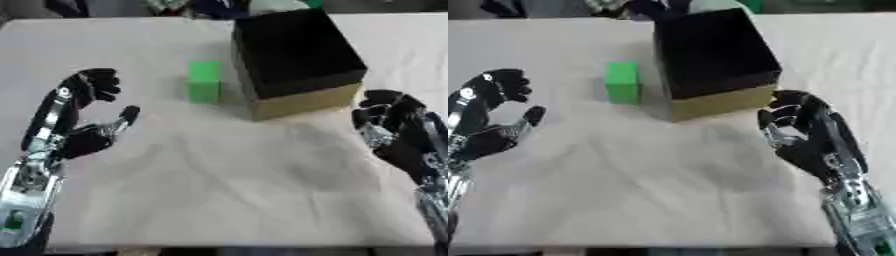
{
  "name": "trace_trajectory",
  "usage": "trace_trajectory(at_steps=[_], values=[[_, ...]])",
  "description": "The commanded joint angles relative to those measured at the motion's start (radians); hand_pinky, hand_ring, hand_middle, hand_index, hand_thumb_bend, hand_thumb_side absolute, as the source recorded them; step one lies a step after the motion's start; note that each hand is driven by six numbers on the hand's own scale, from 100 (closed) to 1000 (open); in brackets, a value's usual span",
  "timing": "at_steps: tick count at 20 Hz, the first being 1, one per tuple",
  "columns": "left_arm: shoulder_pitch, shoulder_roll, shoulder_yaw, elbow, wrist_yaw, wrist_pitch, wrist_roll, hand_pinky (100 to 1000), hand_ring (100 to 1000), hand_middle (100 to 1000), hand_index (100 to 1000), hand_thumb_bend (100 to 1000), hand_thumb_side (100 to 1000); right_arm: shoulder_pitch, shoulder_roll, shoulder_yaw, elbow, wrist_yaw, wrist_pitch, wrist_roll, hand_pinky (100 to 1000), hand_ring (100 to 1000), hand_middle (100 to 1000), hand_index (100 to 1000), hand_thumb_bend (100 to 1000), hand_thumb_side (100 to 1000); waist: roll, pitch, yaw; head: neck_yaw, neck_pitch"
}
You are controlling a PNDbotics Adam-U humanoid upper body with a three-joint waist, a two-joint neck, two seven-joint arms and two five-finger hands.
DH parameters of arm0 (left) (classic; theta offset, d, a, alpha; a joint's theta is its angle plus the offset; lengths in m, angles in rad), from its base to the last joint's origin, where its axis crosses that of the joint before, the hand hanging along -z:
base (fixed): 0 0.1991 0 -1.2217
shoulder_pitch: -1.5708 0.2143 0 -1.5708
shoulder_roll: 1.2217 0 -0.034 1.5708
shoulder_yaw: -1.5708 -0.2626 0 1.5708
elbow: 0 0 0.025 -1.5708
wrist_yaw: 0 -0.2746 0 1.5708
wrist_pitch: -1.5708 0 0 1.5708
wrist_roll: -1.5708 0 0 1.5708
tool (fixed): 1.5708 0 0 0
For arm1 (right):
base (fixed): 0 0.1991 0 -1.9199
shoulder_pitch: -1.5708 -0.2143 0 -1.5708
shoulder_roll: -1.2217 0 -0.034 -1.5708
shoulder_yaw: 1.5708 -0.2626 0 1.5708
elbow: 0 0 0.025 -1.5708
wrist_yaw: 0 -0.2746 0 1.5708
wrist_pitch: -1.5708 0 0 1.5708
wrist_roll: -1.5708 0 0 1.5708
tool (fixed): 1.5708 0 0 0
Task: Pick up objects on the table and place them in the box.
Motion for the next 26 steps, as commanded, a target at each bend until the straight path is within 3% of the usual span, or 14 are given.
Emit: trace_trajectory(at_steps=[1,11,18,26], values=[[-0.022,0.049,0.005,-0.021,-0.012,0.008,-0.003,693,692,661,791,515,220,-0.005,-0.016,-0.007,-0.023,0.004,0.000,-0.005,577,609,611,747,296,271,0.001,-0.018,-0.001,-0.001,-0.009],[-0.131,0.202,-0.049,-0.009,-0.076,0.089,-0.051,706,697,666,801,610,245,0.003,-0.020,-0.004,-0.021,0.003,0.001,-0.002,576,609,610,746,297,270,0.007,-0.032,-0.010,-0.001,-0.004],[-0.269,0.319,-0.128,0.051,-0.098,0.128,-0.119,716,703,675,809,678,282,0.007,-0.021,0.001,-0.018,0.003,0.002,0.002,576,609,610,746,296,271,0.013,-0.039,-0.020,0.003,0.000],[-0.438,0.358,-0.242,0.205,-0.128,0.146,-0.199,718,701,678,811,719,320,0.010,-0.021,0.006,-0.016,0.003,0.002,0.007,576,609,610,746,297,271,0.014,-0.045,-0.031,0.004,0.000]])
